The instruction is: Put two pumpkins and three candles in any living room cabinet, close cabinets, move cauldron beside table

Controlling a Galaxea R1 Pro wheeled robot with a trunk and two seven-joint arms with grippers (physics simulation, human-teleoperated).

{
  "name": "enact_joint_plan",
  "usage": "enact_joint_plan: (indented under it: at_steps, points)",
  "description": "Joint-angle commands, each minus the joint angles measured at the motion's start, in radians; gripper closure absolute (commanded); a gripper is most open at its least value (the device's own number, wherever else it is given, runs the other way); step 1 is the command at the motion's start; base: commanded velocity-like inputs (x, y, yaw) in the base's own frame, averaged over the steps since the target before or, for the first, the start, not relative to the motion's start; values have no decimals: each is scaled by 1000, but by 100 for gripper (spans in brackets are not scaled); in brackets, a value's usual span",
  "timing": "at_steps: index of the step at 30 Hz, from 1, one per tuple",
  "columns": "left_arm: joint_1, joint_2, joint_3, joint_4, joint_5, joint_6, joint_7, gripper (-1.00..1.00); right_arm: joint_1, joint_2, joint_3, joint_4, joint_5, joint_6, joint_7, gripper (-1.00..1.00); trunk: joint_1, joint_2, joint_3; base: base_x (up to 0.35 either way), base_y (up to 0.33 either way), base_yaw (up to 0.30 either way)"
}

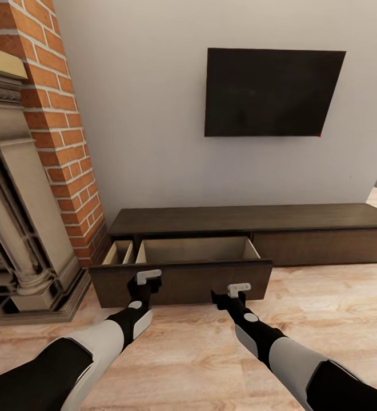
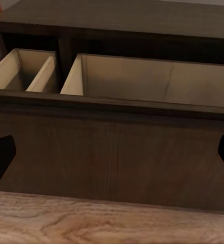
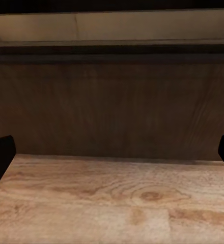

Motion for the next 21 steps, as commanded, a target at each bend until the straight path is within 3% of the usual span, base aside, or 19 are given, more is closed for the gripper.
enact_joint_plan:
  at_steps: [1, 13, 21]
  points:
    - [-1, 0, -9, 0, 5, -2, 5, -100, -1, 0, 9, -2, -5, -5, -6, -100, 4, -8, -4, 0, 0, 0]
    - [-1, 3, -13, -6, 4, -5, 2, -100, -1, 1, 7, -77, -5, -36, -7, -100, 50, -92, -42, 0, 0, 0]
    - [-2, 4, -13, -37, 4, -2, -31, -100, -1, -2, 7, -88, -5, -37, -7, -100, 80, -148, -67, 0, 0, 0]
